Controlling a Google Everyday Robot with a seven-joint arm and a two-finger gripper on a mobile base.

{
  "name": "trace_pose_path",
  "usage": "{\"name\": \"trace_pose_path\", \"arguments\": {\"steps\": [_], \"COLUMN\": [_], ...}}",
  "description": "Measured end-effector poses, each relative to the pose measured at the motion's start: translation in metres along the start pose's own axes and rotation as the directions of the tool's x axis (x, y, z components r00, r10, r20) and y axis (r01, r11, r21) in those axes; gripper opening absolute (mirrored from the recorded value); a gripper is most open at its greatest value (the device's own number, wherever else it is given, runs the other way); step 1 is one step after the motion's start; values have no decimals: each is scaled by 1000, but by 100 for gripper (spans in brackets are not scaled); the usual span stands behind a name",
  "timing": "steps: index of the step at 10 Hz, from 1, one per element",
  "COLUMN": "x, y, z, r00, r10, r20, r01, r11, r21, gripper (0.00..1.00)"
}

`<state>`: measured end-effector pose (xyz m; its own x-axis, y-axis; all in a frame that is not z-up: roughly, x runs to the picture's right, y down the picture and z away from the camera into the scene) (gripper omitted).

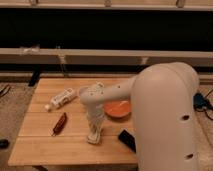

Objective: Wipe the white sponge on the table

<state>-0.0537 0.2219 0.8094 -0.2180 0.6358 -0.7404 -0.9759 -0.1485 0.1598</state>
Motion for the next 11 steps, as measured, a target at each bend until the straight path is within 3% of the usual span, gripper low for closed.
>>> {"name": "trace_pose_path", "arguments": {"steps": [5, 8, 11], "x": [-3, 4, 16], "y": [47, 83, 117], "z": [0, -1, -4], "r00": [992, 974, 944], "r10": [-128, -227, -328], "r20": [13, 19, 26], "r01": [128, 227, 329], "r11": [991, 973, 943], "r21": [-28, -38, -48], "gripper": [17, 17, 17]}}
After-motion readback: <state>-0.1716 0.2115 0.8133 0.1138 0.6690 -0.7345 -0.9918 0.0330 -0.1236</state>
